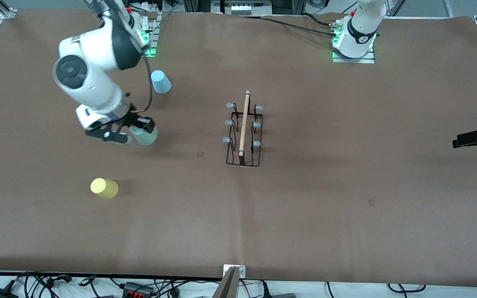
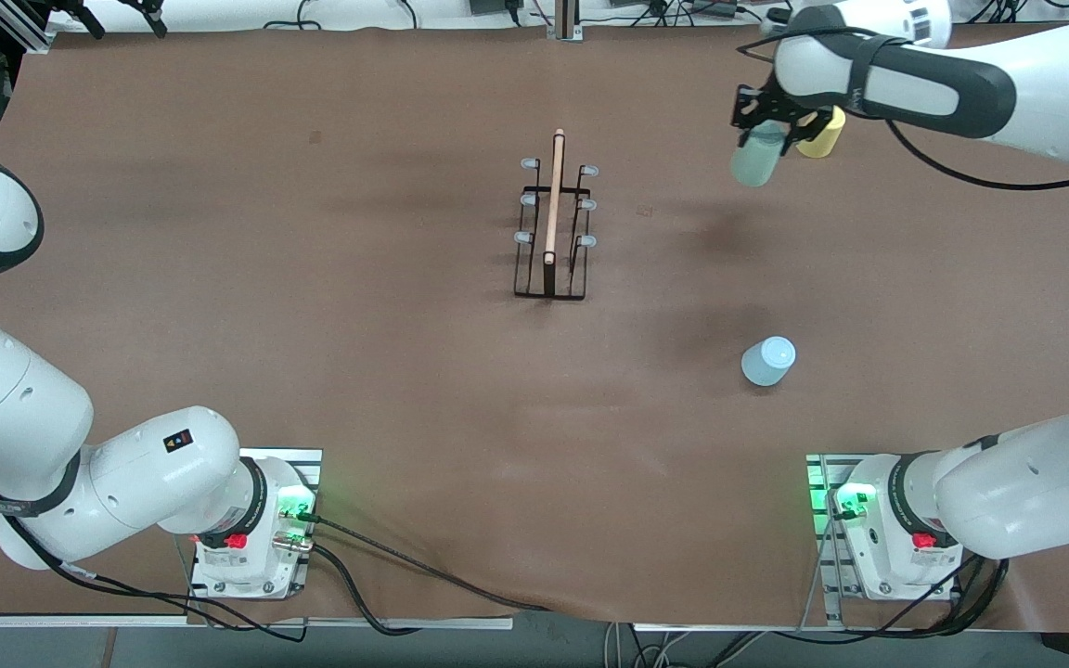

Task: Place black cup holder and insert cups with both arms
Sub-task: 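Lift the teal cup with the right gripper and carry it to the rack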

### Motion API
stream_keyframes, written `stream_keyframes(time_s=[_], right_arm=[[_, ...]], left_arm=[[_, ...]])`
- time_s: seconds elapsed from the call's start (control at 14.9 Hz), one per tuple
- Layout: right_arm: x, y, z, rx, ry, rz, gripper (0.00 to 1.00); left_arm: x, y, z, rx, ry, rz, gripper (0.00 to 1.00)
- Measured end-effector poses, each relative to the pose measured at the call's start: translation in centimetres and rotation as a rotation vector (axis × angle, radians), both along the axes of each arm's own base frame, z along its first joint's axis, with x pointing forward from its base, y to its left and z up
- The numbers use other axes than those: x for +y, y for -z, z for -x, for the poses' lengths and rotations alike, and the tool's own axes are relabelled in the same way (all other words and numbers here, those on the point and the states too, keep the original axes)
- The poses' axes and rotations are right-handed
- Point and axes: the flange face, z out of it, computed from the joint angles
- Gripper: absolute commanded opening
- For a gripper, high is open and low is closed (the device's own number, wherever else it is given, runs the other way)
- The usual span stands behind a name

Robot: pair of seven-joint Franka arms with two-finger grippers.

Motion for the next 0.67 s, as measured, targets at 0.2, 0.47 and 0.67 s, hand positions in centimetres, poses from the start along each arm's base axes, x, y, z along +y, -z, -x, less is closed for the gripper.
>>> stream_keyframes(time_s=[0.2, 0.47, 0.67], right_arm=[[4.5, -1.3, 1.3, -0.010, 0.088, -0.017, 0.30], [9.8, -2.4, 3.0, -0.007, 0.224, -0.043, 0.30], [13.1, -1.5, 4.8, 0.012, 0.297, -0.031, 0.30]], left_arm=[[-2.2, -1.0, -0.1, -0.019, 0.035, 0.007, 1.00], [-4.7, -2.9, 0.3, -0.046, 0.071, 0.005, 1.00], [-5.1, -3.5, 0.5, -0.052, 0.076, 0.003, 1.00]])
